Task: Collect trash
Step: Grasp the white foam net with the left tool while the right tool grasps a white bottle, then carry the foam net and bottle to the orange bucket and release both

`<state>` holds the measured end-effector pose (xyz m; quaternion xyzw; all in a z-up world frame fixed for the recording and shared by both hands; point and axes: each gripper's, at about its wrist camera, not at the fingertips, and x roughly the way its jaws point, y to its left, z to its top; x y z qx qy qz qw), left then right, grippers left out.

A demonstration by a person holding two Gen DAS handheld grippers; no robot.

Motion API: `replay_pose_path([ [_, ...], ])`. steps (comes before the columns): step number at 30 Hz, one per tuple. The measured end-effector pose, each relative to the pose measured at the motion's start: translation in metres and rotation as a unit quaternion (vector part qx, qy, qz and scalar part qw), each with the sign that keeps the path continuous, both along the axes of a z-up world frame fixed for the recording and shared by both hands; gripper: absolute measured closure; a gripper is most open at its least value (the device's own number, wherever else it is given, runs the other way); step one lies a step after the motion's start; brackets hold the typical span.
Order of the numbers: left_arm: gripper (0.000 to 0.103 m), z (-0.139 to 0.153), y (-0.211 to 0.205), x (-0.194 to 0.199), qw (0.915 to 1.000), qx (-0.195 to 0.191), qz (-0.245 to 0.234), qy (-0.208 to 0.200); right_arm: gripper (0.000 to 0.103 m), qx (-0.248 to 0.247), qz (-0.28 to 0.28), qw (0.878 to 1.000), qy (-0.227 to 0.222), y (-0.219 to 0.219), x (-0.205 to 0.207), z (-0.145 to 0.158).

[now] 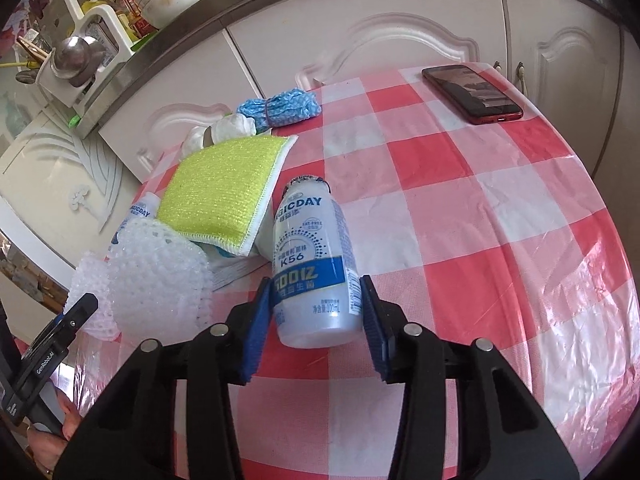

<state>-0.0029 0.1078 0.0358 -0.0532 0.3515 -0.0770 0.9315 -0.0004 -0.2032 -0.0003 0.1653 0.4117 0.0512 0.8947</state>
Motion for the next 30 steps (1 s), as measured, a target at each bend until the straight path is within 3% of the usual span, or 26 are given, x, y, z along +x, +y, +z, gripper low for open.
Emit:
replay_pose_path([
  [10, 0.057, 0.014, 0.001, -0.029, 0.9996, -0.016, -0.009, -0.019, 0.059, 0.0, -0.005, 0.999, -0.036, -0.007, -0.035, 0.02],
  [17, 0.057, 0.025, 0.018, -0.056, 0.9992, -0.023, 0.0, -0.033, 0.059, 0.007, 0.008, 0.997, -0.076, -0.001, -0.061, 0.051],
  [23, 0.057, 0.036, 0.054, -0.085, 0.9981, -0.018, 0.033, -0.049, 0.059, 0.033, 0.073, 0.992, -0.098, 0.037, -0.069, 0.078],
  [30, 0.057, 0.027, 0.124, -0.119, 0.993, 0.004, 0.112, -0.037, 0.059, 0.053, 0.205, 0.974, -0.076, 0.13, -0.069, 0.083],
])
